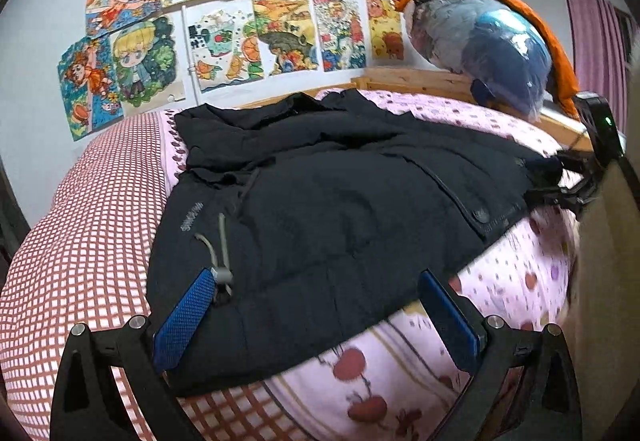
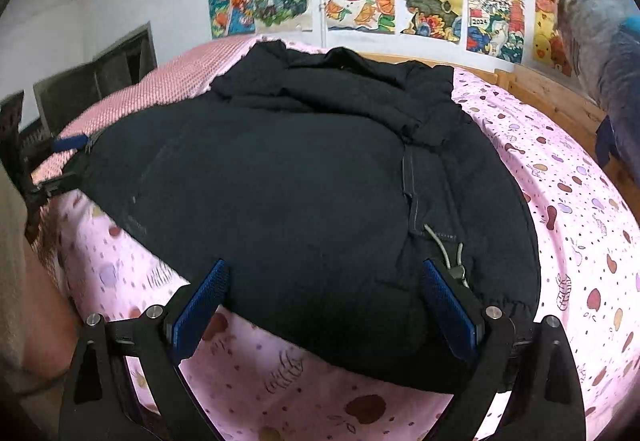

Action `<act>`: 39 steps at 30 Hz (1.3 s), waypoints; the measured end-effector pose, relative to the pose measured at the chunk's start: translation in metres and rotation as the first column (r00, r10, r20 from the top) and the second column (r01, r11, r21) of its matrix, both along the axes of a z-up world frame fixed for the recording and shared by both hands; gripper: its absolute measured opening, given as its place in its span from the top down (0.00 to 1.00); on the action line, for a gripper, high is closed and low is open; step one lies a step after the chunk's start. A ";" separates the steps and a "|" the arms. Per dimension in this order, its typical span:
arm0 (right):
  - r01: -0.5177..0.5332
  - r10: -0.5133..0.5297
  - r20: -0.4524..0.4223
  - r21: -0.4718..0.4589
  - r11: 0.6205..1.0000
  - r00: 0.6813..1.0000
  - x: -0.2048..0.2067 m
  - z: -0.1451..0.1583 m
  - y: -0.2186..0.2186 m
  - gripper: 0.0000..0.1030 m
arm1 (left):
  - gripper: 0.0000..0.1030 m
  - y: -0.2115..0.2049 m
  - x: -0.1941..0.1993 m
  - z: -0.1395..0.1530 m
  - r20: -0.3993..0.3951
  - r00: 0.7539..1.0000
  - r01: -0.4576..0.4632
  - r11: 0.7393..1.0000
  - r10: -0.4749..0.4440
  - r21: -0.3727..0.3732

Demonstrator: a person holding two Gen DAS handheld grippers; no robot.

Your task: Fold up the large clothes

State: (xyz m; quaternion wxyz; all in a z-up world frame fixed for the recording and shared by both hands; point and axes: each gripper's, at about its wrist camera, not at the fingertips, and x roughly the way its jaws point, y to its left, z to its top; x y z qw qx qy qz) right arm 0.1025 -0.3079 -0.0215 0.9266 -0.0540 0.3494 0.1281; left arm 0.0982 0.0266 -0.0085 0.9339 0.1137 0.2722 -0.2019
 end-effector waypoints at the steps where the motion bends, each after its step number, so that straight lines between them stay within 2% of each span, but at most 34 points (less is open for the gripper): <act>1: -0.004 0.004 0.000 -0.001 1.000 1.000 -0.001 0.000 0.000 0.09 | 0.00 -0.001 -0.001 -0.002 -0.006 1.000 0.009 1.000 -0.009 0.010; 11: -0.008 0.008 0.001 -0.004 1.000 1.000 -0.007 0.001 -0.002 0.09 | 0.00 -0.022 -0.008 -0.017 0.039 0.999 -0.001 0.985 -0.006 0.172; 18: -0.030 0.028 -0.022 -0.099 0.995 0.999 -0.011 -0.007 0.007 0.08 | 0.00 -0.023 -0.004 -0.026 0.048 0.999 -0.034 0.981 0.025 0.191; 21: -0.033 0.031 -0.016 -0.152 0.988 0.999 -0.016 -0.008 0.014 0.08 | 0.00 -0.025 -0.004 -0.029 0.061 0.998 -0.043 0.976 0.030 0.212; 26: -0.012 0.014 0.010 -0.206 0.978 1.000 -0.020 -0.009 0.021 0.08 | 0.00 -0.023 -0.003 -0.028 0.071 0.996 -0.064 0.977 0.050 0.204; 31: 0.064 -0.045 0.083 -0.246 0.967 0.996 -0.025 -0.007 0.027 0.08 | 0.00 -0.024 -0.002 -0.029 0.096 0.993 -0.092 0.975 0.074 0.202; 36: 0.189 -0.157 0.154 -0.221 0.957 0.975 -0.027 -0.006 0.020 0.08 | 0.00 -0.024 -0.005 -0.029 0.134 0.987 -0.118 0.975 0.094 0.186; 39: 0.227 -0.189 0.190 -0.208 0.951 0.964 -0.027 -0.004 0.016 0.08 | 0.00 -0.023 -0.006 -0.029 0.156 0.982 -0.132 0.975 0.104 0.180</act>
